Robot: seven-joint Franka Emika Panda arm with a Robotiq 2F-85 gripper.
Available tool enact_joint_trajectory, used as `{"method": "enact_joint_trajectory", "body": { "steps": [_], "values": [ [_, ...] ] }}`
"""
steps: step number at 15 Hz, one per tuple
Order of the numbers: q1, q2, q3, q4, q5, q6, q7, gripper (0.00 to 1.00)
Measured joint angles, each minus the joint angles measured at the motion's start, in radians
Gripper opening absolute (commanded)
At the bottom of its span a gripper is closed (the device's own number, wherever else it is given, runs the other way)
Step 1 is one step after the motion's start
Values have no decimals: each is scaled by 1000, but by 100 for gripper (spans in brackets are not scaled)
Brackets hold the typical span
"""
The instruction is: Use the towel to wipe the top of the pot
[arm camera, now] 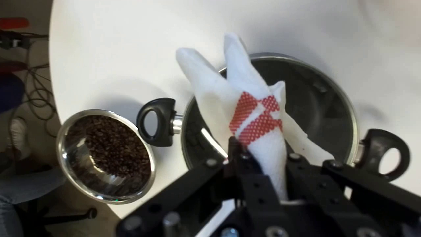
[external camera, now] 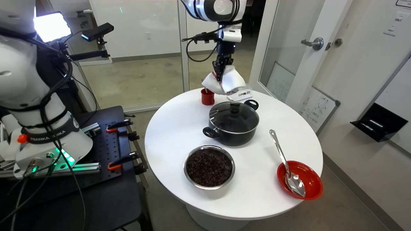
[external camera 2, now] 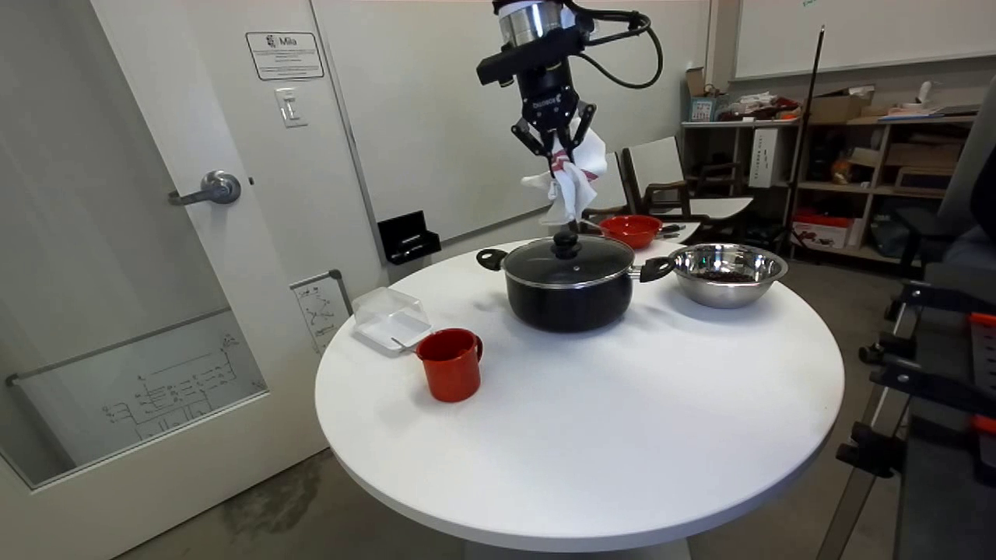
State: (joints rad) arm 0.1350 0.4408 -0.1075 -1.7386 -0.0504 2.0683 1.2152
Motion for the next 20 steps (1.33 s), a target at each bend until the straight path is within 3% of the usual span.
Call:
{"method": "enact_joint_trajectory", "body": {
  "steps": [5, 9, 14, 20],
  "values": [
    [1, -59, 45, -231, 3, 334, -19, 3],
    [2, -84, 92, -365, 23, 461, -82, 3],
    [10, -140, 170, -459, 100, 419, -199, 3],
    [13, -147, 229, -487, 151, 299, -421, 3]
  ]
}}
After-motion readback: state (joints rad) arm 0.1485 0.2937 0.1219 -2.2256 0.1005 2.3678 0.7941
